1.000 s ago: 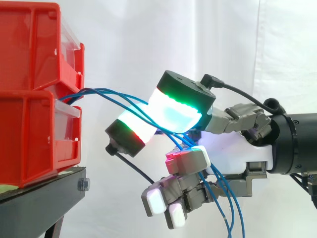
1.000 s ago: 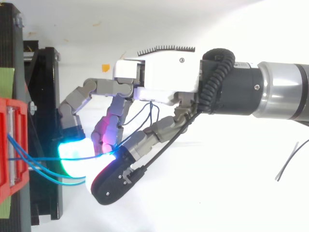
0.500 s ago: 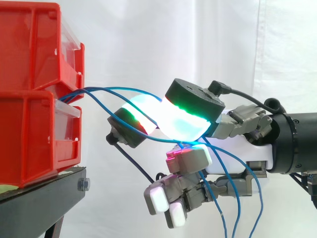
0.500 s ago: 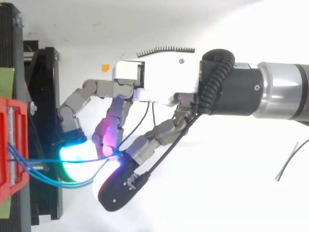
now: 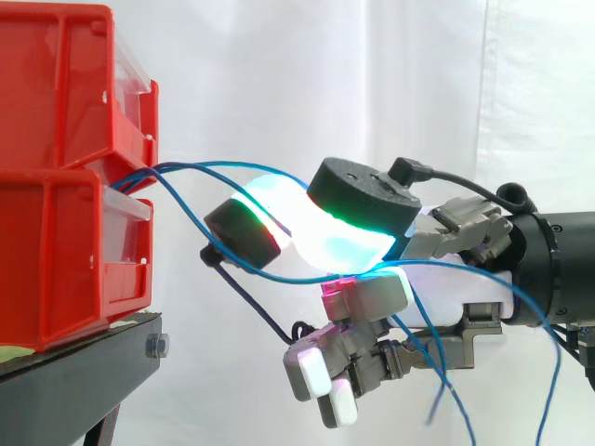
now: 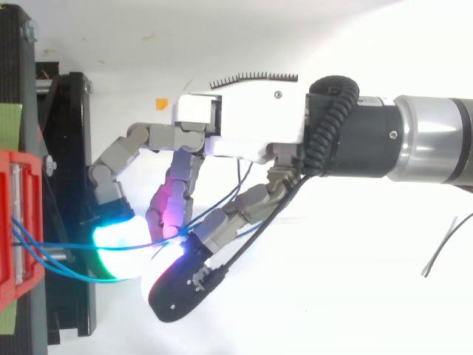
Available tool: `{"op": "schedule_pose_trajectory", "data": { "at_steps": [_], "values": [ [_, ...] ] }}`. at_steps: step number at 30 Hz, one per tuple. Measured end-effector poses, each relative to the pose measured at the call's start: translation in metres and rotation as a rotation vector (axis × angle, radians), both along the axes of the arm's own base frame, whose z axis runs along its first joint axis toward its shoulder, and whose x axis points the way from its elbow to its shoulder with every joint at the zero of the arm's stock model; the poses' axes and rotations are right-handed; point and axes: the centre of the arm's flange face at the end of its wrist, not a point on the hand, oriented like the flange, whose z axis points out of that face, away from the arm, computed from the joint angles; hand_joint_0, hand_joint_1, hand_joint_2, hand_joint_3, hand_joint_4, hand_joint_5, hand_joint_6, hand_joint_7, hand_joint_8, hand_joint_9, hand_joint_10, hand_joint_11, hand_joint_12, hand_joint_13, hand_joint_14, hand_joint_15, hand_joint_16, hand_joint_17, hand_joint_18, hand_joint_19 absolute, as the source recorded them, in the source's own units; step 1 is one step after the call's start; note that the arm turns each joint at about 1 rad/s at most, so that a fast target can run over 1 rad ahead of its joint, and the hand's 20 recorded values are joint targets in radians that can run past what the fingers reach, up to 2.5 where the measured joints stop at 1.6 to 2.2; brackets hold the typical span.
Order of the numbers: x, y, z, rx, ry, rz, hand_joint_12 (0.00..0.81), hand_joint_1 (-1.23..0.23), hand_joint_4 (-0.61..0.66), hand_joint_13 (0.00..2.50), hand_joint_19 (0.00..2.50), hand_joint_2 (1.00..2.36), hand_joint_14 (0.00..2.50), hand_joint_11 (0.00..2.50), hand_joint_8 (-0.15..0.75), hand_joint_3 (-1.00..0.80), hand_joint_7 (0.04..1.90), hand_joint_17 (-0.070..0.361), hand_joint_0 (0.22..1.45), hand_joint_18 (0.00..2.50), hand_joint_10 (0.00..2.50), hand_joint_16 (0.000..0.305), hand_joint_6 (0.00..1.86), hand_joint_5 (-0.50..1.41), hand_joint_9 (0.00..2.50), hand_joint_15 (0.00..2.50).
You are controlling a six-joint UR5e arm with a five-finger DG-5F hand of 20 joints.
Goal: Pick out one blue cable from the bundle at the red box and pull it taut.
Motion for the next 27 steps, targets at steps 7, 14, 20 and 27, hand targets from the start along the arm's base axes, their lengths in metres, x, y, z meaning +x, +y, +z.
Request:
{"op": "schedule_pose_trajectory", "data": {
  "at_steps": [7, 14, 20, 27],
  "values": [
    [0.0, 0.0004, 0.0, 0.001, 0.0, 0.004, 0.252, -1.0, -0.42, 0.95, 0.63, 1.0, 0.02, 0.92, 0.165, -0.5, 0.99, 0.084, 0.74, 0.82, 0.04, 0.037, 0.96, -0.09, 1.28, 0.57],
    [-0.0001, 0.0006, -0.0001, 0.001, 0.001, 0.006, 0.275, -0.98, -0.24, 0.97, 0.66, 1.0, 0.02, 0.91, 0.194, -0.5, 0.9, 0.091, 0.53, 0.85, 0.04, 0.04, 0.93, -0.08, 1.31, 0.57],
    [-0.0002, 0.0008, -0.0002, 0.002, 0.002, 0.009, 0.293, -0.88, -0.22, 1.03, 0.66, 1.0, 0.02, 0.92, 0.212, -0.5, 0.93, 0.099, 0.48, 0.93, 0.03, 0.044, 0.91, -0.06, 1.41, 0.56],
    [-0.0002, 0.0012, -0.0001, 0.009, 0.002, 0.012, 0.305, -0.8, -0.22, 1.05, 0.66, 1.0, 0.02, 0.91, 0.222, -0.5, 0.91, 0.106, 0.45, 0.96, 0.03, 0.047, 0.89, -0.05, 1.43, 0.55]
  ]
}}
